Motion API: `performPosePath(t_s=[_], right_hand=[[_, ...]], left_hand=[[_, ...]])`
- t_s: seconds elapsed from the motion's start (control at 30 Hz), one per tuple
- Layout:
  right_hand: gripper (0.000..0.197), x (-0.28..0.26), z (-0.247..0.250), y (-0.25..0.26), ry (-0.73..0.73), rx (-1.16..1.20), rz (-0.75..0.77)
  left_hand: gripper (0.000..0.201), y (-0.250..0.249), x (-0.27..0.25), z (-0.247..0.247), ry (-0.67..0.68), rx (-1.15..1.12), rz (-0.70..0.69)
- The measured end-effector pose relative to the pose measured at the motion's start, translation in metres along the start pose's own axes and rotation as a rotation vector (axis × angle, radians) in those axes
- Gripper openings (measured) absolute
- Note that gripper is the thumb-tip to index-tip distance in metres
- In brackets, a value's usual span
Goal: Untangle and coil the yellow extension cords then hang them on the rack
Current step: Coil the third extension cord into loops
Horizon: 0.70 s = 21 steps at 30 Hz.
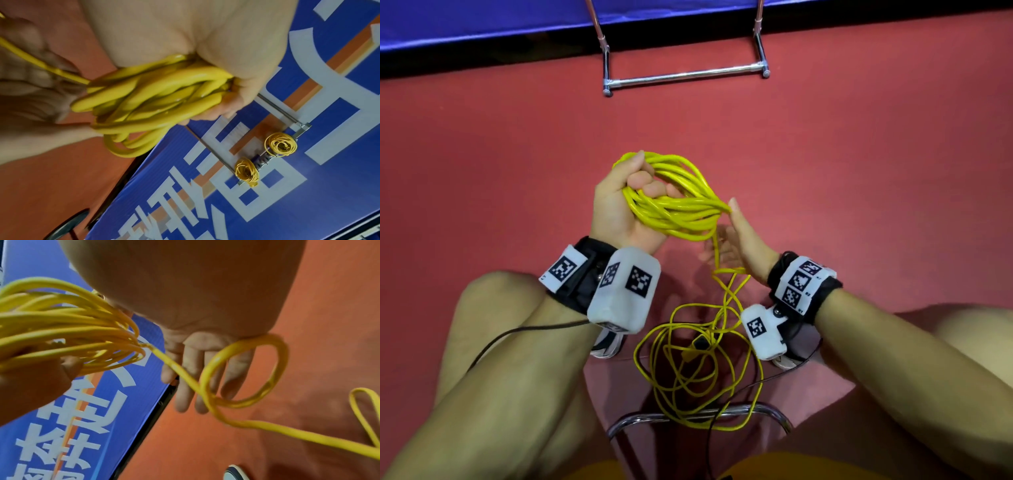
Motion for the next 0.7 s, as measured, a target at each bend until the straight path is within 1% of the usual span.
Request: performPosePath(t_s=[0.07, 0.1, 0.13, 0.17, 0.2, 0.23, 0.27, 0.3, 0.33, 0.37, 0.4, 0.43, 0.53, 0.57, 0.6, 0.63, 0.67, 0.7], right_hand=[[0.085, -0.001, -0.004, -0.008, 0.054, -0.07, -0.035], [0.077, -0.002, -0.006, -0.009, 0.077, -0.113, -0.036], [0.064, -0.003, -0.007, -0.009, 0.087, -0.171, -0.031], [0.048, -0.001, -0.006, -0.011, 0.066, -0.276, -0.015], [0.035, 0.002, -0.004, -0.012, 0.015, -0.441, 0.012], [0.028, 0.006, 0.003, -0.013, -0.096, -0.664, 0.041], [0.023, 0.008, 0.012, -0.011, -0.264, -0.91, 0.07], [0.015, 0.004, 0.019, -0.005, -0.43, -1.105, 0.091], [0.012, -0.001, 0.023, -0.001, -0.526, -1.212, 0.1], [0.022, -0.002, 0.027, -0.003, -0.551, -1.264, 0.075], [0.036, 0.0, 0.033, -0.007, -0.551, -1.27, 0.031], [0.049, -0.001, 0.039, -0.008, -0.581, -1.256, -0.007], [0.078, -0.008, 0.057, -0.005, -0.763, -1.177, -0.069], [0.087, -0.009, 0.062, -0.006, -0.771, -1.105, -0.102], [0.095, -0.008, 0.065, -0.01, -0.748, -0.995, -0.14], [0.098, -0.004, 0.068, -0.014, -0.715, -0.849, -0.168], [0.092, -0.001, 0.068, -0.017, -0.695, -0.694, -0.176], [0.074, 0.001, 0.069, -0.022, -0.69, -0.539, -0.168]], left_hand=[[0.024, -0.008, 0.005, 0.001, 0.037, -0.095, 0.008], [0.026, -0.012, 0.007, 0.003, 0.037, -0.122, -0.001], [0.027, -0.016, 0.01, 0.005, 0.033, -0.133, -0.017], [0.032, -0.019, 0.011, 0.006, 0.027, -0.131, -0.035], [0.038, -0.021, 0.011, 0.008, 0.024, -0.117, -0.049], [0.041, -0.02, 0.01, 0.007, 0.027, -0.102, -0.054], [0.04, -0.018, 0.009, 0.005, 0.032, -0.093, -0.052], [0.034, -0.017, 0.009, 0.004, 0.034, -0.083, -0.055], [0.026, -0.017, 0.008, 0.002, 0.035, -0.069, -0.069], [0.02, -0.02, 0.008, 0.0, 0.039, -0.049, -0.089], [0.018, -0.023, 0.008, -0.002, 0.043, -0.037, -0.106], [0.017, -0.025, 0.008, -0.003, 0.045, -0.039, -0.115], [0.016, -0.03, 0.007, -0.004, 0.033, -0.005, -0.148], [0.016, -0.03, 0.006, -0.004, 0.031, 0.007, -0.157], [0.015, -0.03, 0.006, -0.004, 0.025, 0.012, -0.164], [0.015, -0.031, 0.005, -0.004, 0.016, 0.019, -0.174], [0.014, -0.033, 0.005, -0.003, 0.008, 0.036, -0.186], [0.014, -0.035, 0.004, -0.004, 0.009, 0.052, -0.195]])
Point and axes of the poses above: each hand's wrist, its own x-axis towards the middle knuckle, its own z-axis out of the back of the hand, y = z × x, the point moved 7 cm from there along x, towards the middle knuckle, and after that the axes turned 8 degrees about -z, right-handed, at the moved point
